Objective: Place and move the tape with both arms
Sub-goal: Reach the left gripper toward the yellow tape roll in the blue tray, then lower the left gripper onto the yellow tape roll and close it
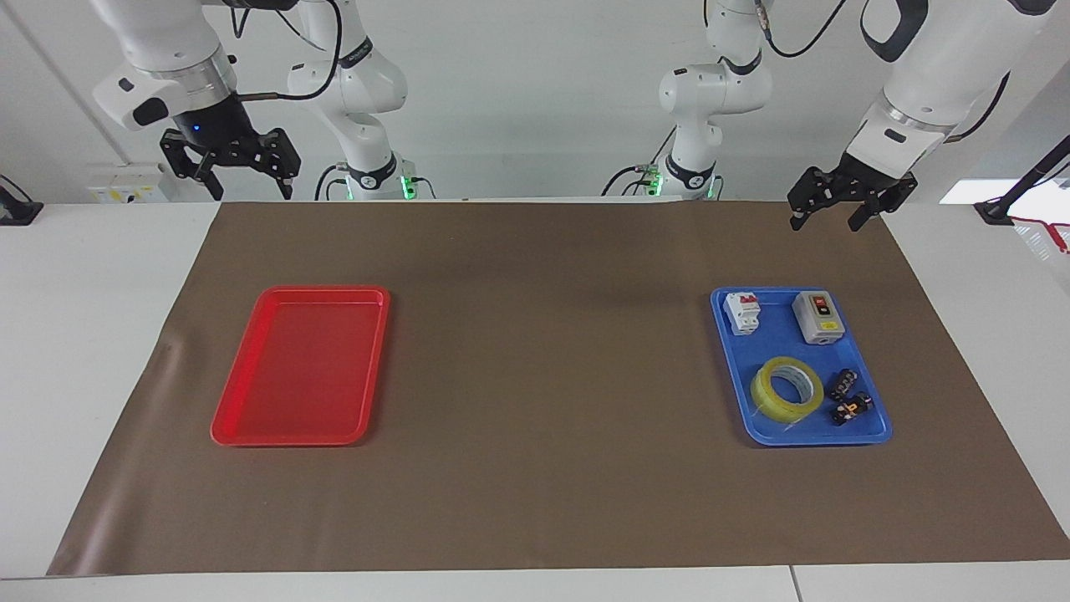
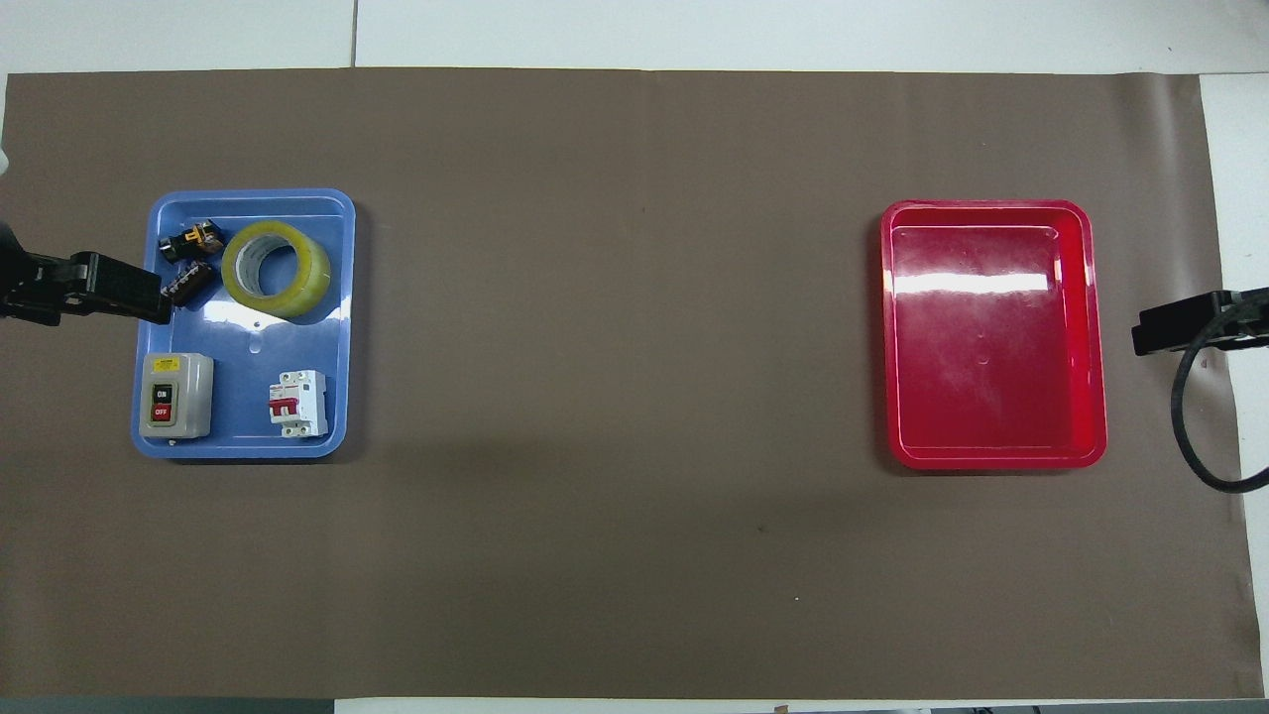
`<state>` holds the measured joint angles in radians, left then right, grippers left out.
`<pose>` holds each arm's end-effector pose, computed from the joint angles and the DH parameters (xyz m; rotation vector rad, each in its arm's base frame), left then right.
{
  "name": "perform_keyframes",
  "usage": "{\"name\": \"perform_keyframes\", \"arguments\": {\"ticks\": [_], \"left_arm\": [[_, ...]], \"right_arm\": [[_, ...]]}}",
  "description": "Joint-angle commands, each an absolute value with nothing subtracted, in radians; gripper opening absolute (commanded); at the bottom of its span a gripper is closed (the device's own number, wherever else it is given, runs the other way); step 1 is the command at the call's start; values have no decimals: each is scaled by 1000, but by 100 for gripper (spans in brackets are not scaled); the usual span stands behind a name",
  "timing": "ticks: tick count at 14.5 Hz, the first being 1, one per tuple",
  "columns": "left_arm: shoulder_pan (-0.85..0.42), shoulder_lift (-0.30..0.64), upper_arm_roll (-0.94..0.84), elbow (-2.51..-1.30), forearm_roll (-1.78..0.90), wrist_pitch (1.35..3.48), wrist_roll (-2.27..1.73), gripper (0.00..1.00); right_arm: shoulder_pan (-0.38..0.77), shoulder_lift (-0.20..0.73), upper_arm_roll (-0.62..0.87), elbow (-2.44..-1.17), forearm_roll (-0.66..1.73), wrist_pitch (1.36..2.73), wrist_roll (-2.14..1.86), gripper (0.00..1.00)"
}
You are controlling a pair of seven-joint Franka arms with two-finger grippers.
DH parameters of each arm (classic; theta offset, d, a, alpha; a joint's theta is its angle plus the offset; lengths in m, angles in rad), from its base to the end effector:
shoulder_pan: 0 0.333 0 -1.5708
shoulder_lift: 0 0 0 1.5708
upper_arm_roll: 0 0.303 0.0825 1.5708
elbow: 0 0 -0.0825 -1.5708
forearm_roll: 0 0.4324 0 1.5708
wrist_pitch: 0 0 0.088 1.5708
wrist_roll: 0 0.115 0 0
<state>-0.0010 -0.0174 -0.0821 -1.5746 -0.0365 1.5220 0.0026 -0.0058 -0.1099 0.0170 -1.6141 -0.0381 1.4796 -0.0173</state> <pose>0.5899 -0.0539 0.6078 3.1045 -0.1348 -0.0569 0.5599 0.0021 0.6373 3.1013 0.0393 -0.0384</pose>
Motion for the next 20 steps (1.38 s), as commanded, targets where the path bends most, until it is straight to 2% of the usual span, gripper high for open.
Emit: {"name": "perform_keyframes", "arguments": {"ticks": [1, 6, 12, 17, 20], "left_arm": [[20, -31, -81, -1601, -35, 1569, 29, 97], [28, 76, -81, -1598, -8, 1721, 31, 100], [60, 268, -81, -1582, 29, 1928, 31, 100], [98, 394, -81, -1605, 20, 2077, 29, 100], [104, 419, -81, -1675, 20, 2173, 20, 100]], "right_arm": [[-14, -138, 23, -1652, -37, 1506, -25, 100], [-17, -138, 23, -1655, -35, 1503, -28, 100], [-17, -138, 23, -1655, -35, 1505, -26, 100], [-20, -138, 23, -1655, -35, 1505, -28, 100], [-20, -138, 23, -1655, -35, 1502, -29, 100]]}}
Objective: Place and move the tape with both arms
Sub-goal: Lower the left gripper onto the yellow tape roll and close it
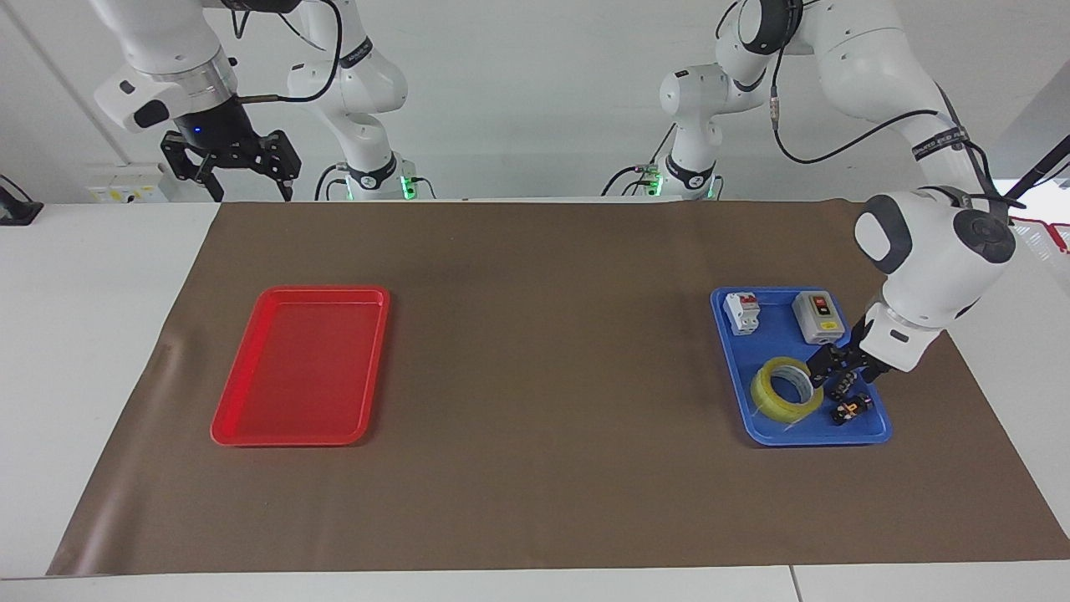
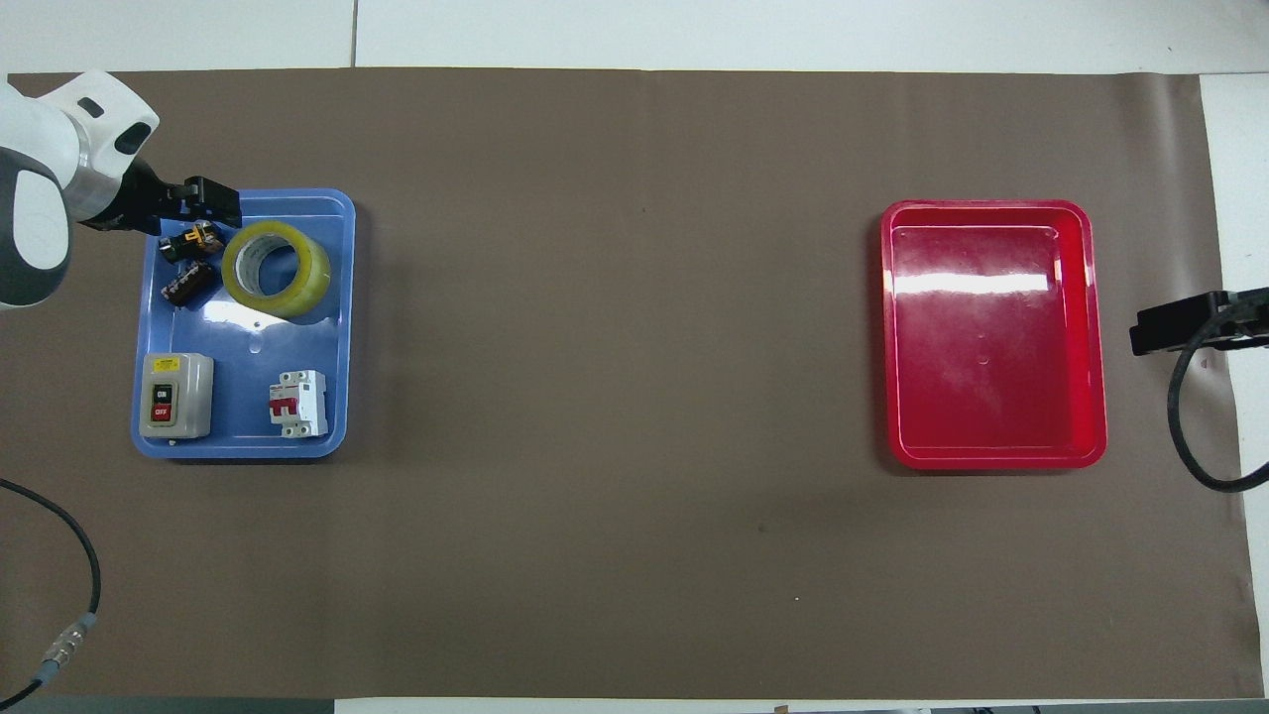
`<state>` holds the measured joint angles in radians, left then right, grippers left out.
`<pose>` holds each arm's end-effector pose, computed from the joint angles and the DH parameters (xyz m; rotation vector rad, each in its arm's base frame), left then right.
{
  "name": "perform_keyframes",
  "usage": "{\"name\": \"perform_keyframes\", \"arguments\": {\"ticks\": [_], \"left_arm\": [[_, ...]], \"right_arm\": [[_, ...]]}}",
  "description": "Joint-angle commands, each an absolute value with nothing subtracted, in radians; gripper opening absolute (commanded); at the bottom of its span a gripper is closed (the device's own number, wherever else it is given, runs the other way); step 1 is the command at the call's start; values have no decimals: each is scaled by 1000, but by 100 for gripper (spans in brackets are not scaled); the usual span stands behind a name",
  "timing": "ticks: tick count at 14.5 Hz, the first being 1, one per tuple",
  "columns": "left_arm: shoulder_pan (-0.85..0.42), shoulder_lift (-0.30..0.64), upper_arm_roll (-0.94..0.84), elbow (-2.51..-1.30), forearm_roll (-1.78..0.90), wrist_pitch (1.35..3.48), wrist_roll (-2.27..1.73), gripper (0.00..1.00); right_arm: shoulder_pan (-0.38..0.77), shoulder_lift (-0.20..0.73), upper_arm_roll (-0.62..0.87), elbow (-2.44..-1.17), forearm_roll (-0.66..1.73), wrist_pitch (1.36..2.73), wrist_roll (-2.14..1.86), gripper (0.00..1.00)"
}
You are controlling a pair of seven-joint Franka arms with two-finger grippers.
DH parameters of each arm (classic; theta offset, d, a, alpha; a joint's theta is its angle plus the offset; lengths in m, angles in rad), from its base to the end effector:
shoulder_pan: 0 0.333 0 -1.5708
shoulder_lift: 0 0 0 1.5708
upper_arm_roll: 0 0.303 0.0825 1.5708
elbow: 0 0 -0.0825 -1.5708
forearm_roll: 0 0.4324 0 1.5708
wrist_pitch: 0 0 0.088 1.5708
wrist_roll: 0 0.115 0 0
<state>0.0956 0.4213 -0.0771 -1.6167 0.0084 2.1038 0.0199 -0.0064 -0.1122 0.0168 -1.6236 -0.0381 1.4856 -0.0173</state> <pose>0.7175 0.0190 0.3465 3.1172 0.0037 0.1052 0.5598 0.0017 0.6342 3.1013 0.0385 -0.0402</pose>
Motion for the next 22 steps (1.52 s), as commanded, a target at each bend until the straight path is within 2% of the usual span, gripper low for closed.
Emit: {"name": "perform_keyframes", "arguments": {"ticks": [1, 10, 11, 13, 14, 20, 22], "left_arm": [[112, 420, -81, -1704, 20, 2184, 18, 100], [112, 419, -81, -1810, 20, 2256, -14, 100], [112, 417, -81, -1819, 20, 2260, -14, 91], [110, 414, -81, -1824, 20, 2260, -17, 22], [110, 414, -81, -1822, 20, 2261, -17, 0], [110, 367, -81, -1809, 20, 2231, -3, 0], [109, 341, -81, -1766, 21, 2169, -6, 0]], "right_arm": [[-20, -138, 23, -1655, -35, 1500, -29, 100], [-20, -138, 23, -1655, -34, 1499, -29, 100], [-20, -138, 21, -1655, -34, 1499, -29, 100], [-20, -140, 23, -1655, -34, 1497, -29, 100], [-20, -140, 23, -1655, -34, 1497, -29, 100], [-20, -140, 21, -1655, -34, 1496, -29, 100], [-20, -140, 23, -1655, -34, 1494, -29, 100]]}}
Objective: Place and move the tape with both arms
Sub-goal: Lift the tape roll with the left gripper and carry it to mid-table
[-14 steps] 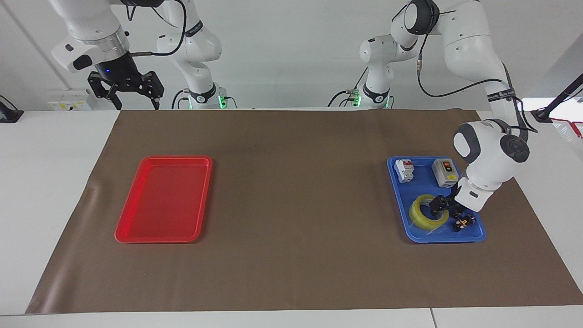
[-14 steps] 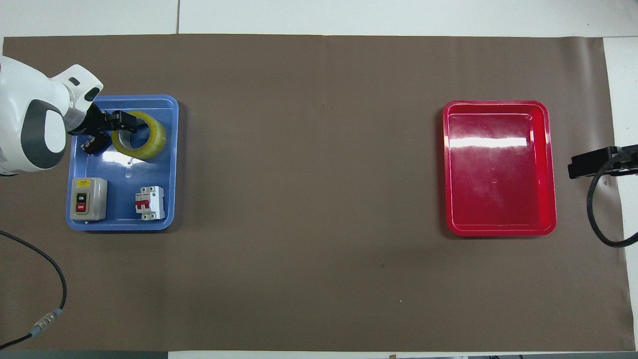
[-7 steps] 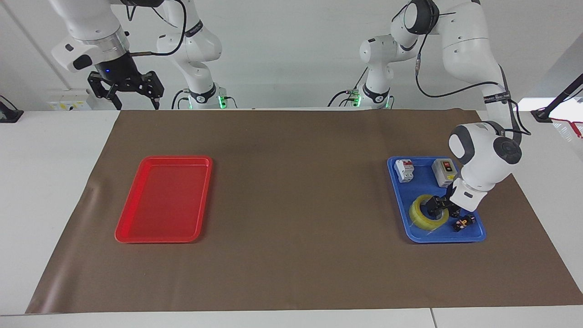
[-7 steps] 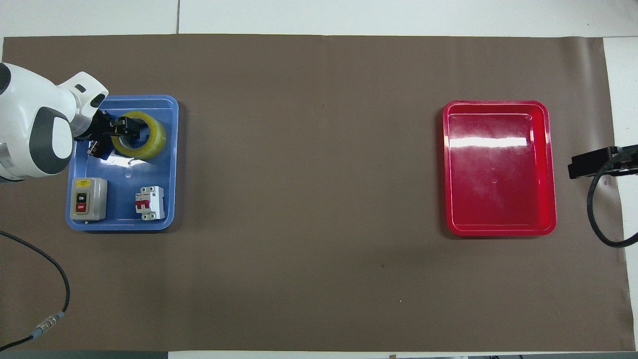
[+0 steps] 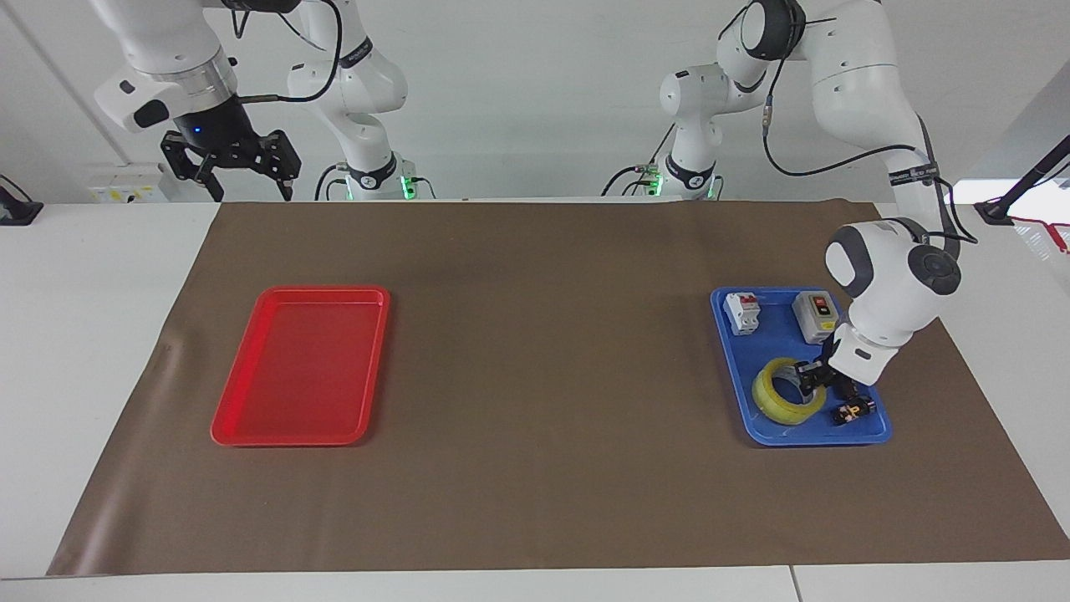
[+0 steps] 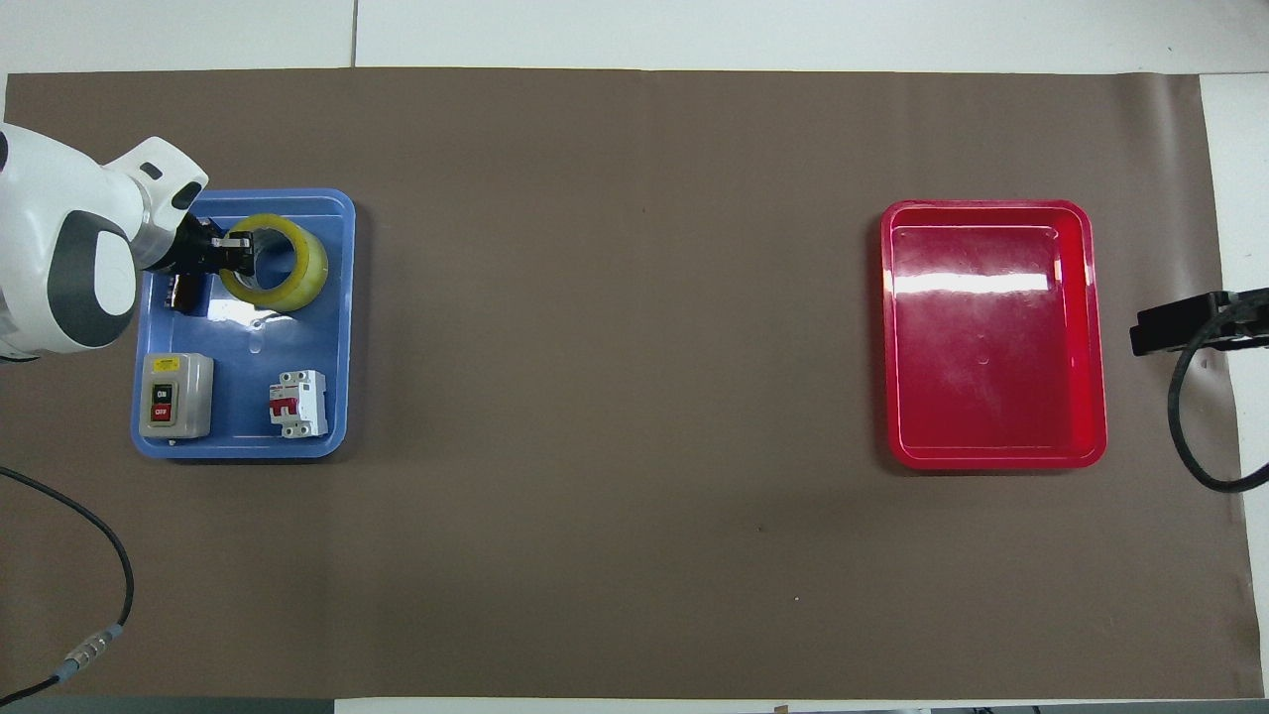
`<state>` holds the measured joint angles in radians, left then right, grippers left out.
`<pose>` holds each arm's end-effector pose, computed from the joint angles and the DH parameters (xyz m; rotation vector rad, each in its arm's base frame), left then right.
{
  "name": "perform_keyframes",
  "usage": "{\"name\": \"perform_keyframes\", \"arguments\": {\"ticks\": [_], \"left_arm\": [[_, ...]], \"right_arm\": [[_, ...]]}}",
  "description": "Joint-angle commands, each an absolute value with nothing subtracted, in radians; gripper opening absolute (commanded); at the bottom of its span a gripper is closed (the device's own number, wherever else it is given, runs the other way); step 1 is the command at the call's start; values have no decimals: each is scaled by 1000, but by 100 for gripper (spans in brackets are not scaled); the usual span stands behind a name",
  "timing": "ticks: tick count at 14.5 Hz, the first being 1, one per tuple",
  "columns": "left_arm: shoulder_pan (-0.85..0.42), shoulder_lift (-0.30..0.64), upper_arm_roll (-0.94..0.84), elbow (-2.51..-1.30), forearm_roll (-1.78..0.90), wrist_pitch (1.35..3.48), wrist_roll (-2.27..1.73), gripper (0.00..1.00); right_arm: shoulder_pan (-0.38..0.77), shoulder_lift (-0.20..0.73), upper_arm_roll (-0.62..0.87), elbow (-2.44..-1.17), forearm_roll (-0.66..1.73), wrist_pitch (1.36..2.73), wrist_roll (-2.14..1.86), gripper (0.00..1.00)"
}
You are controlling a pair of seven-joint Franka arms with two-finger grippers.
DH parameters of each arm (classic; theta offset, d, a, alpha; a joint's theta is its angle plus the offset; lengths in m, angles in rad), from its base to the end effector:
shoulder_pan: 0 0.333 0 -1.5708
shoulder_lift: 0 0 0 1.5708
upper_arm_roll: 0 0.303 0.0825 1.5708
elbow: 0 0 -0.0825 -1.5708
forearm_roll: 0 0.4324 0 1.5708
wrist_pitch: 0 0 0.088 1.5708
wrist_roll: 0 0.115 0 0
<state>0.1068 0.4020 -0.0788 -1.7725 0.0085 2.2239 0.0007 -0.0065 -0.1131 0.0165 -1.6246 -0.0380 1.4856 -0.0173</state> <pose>0.6905 0.0227 0.2923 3.1172 0.0457 0.0795 0.5595 0.0015 0.6342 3.1014 0.0379 -0.0404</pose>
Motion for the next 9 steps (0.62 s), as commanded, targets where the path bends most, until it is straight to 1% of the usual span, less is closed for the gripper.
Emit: {"name": "perform_keyframes", "arguments": {"ticks": [1, 3, 4, 7, 9], "left_arm": [[104, 333, -81, -1734, 21, 2122, -9, 0], [94, 319, -86, -1659, 26, 2033, -15, 0], [71, 310, -87, -1642, 31, 2013, -29, 0], [-46, 304, -84, -1652, 34, 2022, -180, 0], [-147, 301, -84, -1666, 67, 2020, -297, 0]], "right_arm": [[-20, -140, 23, -1655, -34, 1496, -29, 100], [-20, -140, 23, -1655, -34, 1496, -29, 100], [-20, -140, 21, -1655, -34, 1496, -29, 100], [-20, -140, 23, -1655, -34, 1494, -29, 100], [-21, -140, 21, -1655, -34, 1494, -29, 100]]}}
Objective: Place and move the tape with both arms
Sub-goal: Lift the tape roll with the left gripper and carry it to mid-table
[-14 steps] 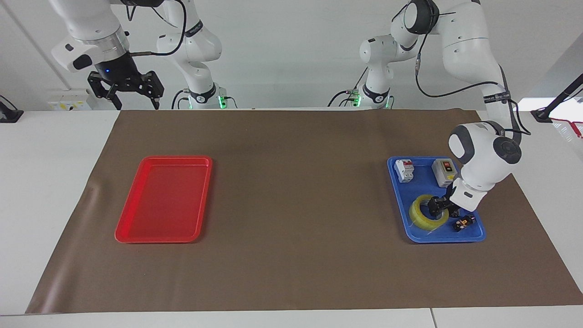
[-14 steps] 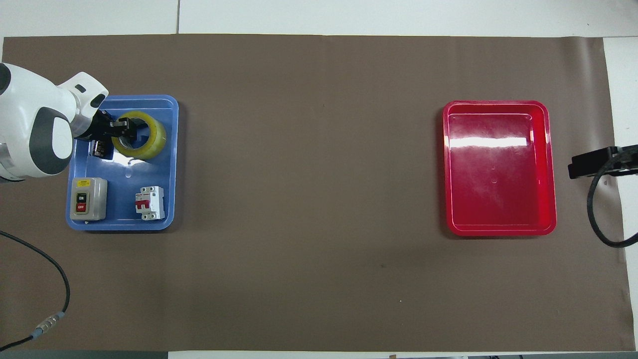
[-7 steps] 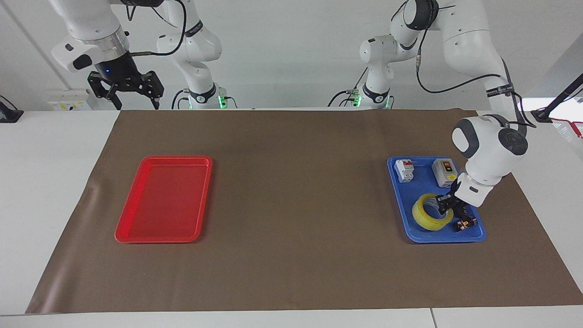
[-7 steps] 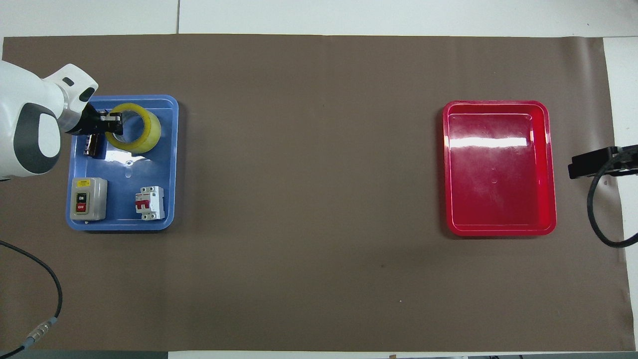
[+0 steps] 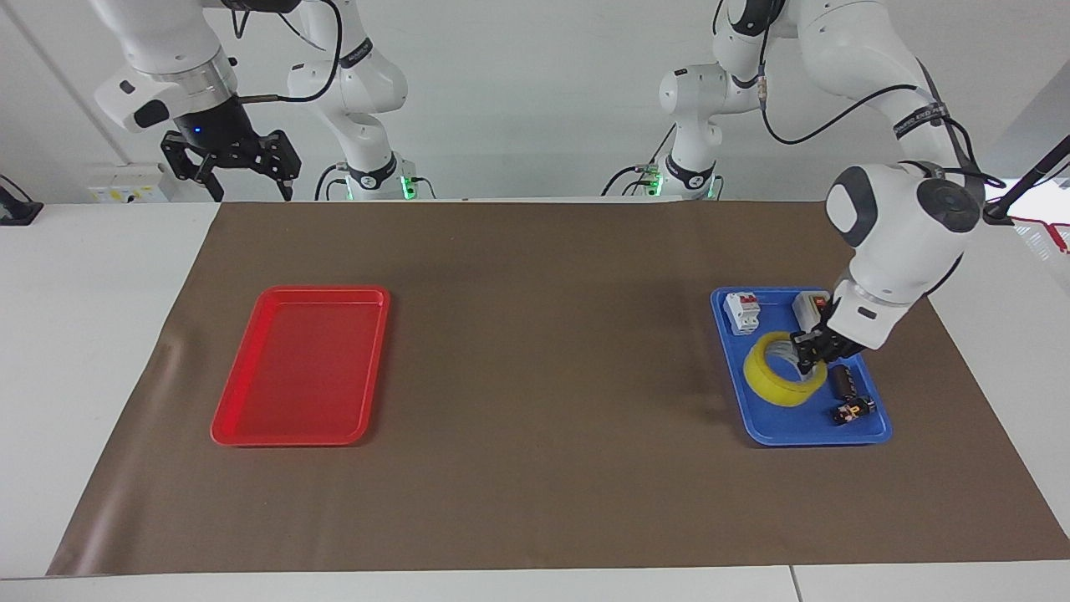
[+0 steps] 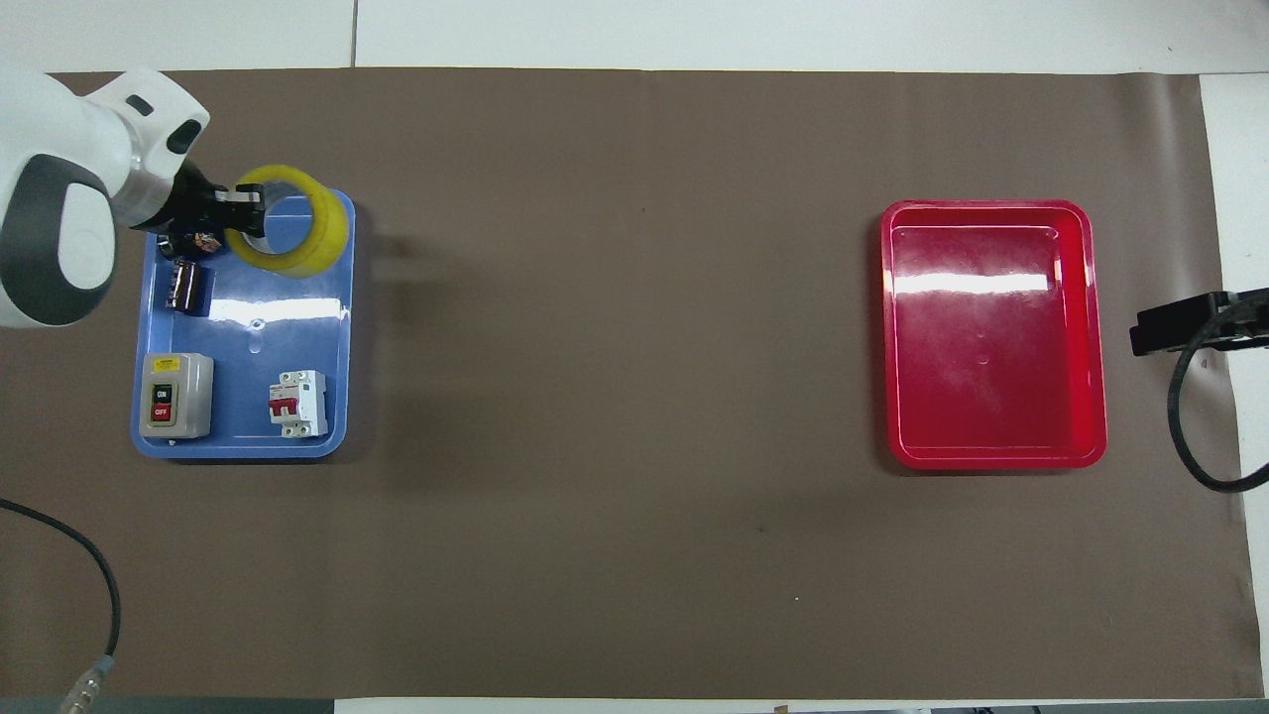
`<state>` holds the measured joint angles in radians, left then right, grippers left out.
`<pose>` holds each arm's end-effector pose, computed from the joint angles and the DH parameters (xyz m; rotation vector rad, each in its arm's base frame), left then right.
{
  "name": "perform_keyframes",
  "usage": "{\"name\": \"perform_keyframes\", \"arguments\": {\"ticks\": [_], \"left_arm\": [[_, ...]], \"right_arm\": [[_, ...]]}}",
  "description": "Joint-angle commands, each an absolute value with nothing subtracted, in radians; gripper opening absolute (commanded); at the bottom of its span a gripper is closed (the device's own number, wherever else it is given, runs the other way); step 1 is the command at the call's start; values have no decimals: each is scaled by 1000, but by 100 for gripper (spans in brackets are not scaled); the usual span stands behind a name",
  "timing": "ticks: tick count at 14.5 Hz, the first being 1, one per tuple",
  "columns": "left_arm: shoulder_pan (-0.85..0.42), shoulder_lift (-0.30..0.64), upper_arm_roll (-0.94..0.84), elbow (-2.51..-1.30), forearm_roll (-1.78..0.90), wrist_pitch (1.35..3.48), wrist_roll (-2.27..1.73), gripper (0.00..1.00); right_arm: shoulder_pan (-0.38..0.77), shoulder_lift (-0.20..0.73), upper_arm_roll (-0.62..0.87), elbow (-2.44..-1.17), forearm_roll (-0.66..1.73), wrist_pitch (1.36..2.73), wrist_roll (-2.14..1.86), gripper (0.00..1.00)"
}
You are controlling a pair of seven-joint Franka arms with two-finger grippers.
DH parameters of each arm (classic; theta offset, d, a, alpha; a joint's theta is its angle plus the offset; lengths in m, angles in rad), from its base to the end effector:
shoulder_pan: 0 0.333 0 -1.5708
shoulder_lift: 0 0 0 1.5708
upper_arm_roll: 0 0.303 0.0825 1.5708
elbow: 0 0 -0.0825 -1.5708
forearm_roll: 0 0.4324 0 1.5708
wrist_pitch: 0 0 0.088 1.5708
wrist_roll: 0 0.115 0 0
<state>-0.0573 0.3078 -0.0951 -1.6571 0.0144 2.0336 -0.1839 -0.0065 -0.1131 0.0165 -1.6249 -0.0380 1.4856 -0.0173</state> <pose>0.6898 -0.1000 0.3991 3.1125 0.0482 0.1036 0.5595 0.0015 0.6340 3.1014 0.0379 -0.0409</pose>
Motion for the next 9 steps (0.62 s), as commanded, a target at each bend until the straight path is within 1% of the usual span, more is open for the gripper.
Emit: {"name": "perform_keyframes", "arguments": {"ticks": [1, 5, 8, 9], "left_arm": [[-200, 301, -87, -1675, 101, 2025, -381, 0], [-408, 325, -90, -1690, 112, 2078, -716, 0], [-552, 403, -91, -1677, 110, 2178, -946, 0], [-578, 419, -91, -1678, 112, 2204, -984, 0]], "right_arm": [[-20, -140, 21, -1655, -34, 1494, -28, 100], [-20, -140, 21, -1655, -34, 1493, -29, 100], [-20, -140, 21, -1655, -34, 1491, -28, 100], [-20, -140, 21, -1655, -34, 1490, -28, 100]]}}
